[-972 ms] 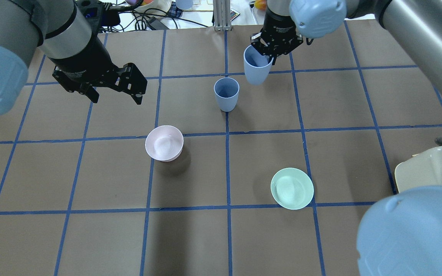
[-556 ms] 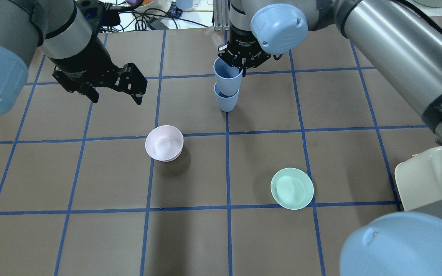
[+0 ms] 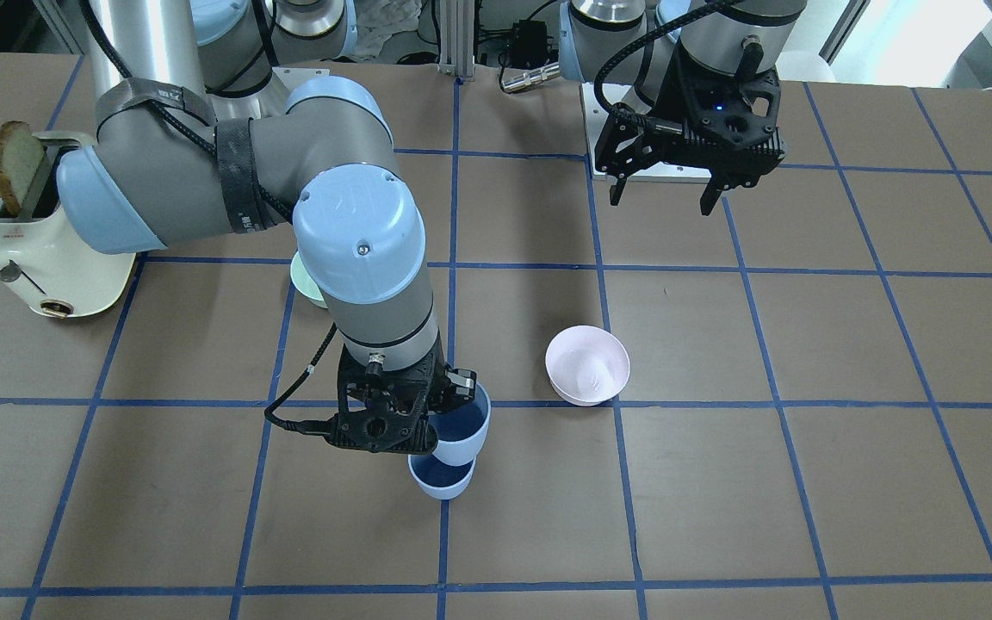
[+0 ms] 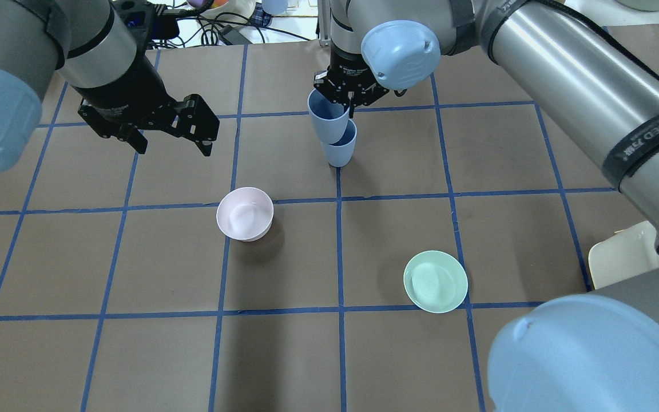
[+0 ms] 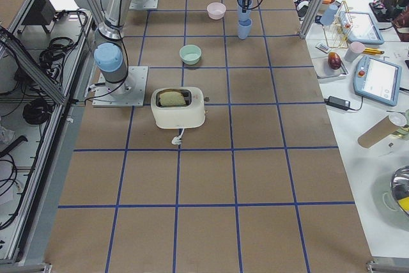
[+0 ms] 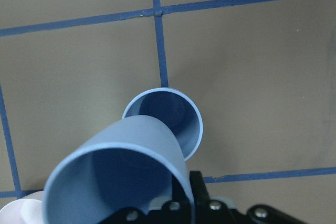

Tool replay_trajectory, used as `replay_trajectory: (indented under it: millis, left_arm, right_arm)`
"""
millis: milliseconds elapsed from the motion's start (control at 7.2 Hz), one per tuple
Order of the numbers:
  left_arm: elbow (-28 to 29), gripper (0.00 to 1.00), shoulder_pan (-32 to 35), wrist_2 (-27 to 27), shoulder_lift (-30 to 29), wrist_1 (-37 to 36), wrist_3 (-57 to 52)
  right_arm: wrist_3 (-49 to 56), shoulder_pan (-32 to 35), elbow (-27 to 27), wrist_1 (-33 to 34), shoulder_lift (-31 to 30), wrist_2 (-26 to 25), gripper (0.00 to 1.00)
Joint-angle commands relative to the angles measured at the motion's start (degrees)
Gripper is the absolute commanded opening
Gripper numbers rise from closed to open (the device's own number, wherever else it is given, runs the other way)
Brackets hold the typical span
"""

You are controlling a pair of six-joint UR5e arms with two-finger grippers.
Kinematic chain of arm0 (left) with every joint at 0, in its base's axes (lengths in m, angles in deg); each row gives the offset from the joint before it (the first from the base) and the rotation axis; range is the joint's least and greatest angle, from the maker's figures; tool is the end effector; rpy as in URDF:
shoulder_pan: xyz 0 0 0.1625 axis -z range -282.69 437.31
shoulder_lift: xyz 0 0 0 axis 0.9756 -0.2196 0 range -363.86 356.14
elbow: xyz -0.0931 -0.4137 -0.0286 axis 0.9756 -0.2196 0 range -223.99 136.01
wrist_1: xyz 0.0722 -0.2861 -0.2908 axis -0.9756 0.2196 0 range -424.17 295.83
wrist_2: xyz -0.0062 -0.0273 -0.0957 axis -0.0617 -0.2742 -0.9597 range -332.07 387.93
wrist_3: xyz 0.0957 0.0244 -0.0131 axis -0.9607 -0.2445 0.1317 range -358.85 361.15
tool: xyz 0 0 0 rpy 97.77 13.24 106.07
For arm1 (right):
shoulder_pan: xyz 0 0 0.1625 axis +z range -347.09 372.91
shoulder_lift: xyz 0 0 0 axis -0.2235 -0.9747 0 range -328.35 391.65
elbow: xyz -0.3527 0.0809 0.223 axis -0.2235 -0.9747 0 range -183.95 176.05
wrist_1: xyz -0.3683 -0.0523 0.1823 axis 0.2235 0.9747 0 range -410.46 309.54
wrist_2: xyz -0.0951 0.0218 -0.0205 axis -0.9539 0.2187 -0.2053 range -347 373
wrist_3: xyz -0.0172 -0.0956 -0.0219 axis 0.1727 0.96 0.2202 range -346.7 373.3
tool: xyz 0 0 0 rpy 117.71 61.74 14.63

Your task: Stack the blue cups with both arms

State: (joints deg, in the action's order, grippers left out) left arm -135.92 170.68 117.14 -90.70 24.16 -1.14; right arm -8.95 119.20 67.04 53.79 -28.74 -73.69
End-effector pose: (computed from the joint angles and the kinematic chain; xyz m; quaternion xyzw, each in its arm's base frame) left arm -0.1622 -0.4646 0.5008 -0.0495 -0.9984 0.0252 0.0071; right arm 0.3302 -0.6343 0.3669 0.0510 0.9978 -0.0204 0.0377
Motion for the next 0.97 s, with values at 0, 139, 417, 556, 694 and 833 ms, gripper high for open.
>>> replay_trajectory:
  millis: [0,139,417,556,694,833]
  left_arm:
    - [0.0,1.0,0.0,0.0,0.0,0.0,0.0]
    - [0.0,1.0,0.1,0.0,0.0,0.0,0.0]
    - [0.0,1.0,0.0,0.0,0.0,0.0,0.0]
    - [0.0,1.0,0.1,0.0,0.0,0.0,0.0]
    - [0.0,1.0,0.1,0.0,0.0,0.0,0.0]
    - [0.0,1.0,0.1,0.0,0.0,0.0,0.0]
  right_arm:
    - [0.0,-0.3,-0.4,0.3,0.4,0.1,0.0]
    - [0.1,-0.4,-0.2,0.4,0.8,0.1,0.0]
    - [0.7,-1.0,-0.1,0.2,0.8,-0.1,0.0]
    - [0.7,-1.2,-0.1,0.0,0.7,-0.1,0.0]
    - [0.7,-1.2,0.0,0.2,0.8,-0.1,0.0]
    - [0.5,-1.2,0.1,0.3,0.9,-0.1,0.0]
